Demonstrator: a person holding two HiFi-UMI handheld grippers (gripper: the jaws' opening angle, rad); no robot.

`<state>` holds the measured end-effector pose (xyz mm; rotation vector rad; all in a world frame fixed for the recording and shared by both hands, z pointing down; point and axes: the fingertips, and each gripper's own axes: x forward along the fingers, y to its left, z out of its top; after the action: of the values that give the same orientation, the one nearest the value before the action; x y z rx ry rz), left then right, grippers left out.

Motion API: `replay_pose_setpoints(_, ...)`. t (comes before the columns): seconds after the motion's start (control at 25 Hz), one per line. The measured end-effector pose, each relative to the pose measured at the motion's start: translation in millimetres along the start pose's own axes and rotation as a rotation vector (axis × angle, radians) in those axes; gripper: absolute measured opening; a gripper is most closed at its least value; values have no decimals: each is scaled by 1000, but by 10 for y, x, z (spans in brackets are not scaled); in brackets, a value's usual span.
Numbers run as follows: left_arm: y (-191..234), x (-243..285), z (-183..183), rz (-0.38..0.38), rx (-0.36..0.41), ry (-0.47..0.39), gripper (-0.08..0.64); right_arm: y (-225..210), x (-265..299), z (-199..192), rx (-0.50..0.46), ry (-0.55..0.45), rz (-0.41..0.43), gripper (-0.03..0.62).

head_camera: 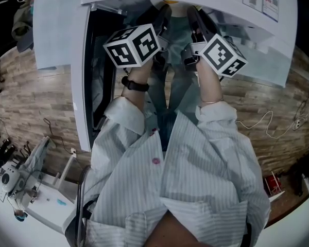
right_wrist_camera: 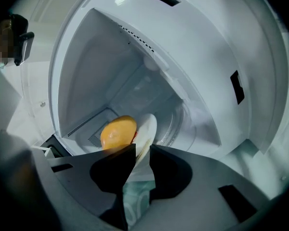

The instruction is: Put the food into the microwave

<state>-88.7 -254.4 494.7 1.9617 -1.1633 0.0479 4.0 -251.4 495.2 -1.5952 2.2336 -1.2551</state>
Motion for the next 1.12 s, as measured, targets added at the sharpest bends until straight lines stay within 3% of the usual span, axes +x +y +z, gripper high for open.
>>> replay_pose_setpoints(0.32,32,20,45,25,69,7,121,40,48,21,-92,-8,-14,103)
replay_pose_setpoints(0.84,86,55,100,129,239,14,155,67,141,67,-284,-4,-49,120)
replay_pose_setpoints(1.12,103,81,87,136,257,25,160,48,160,67,-297,4,-50,121)
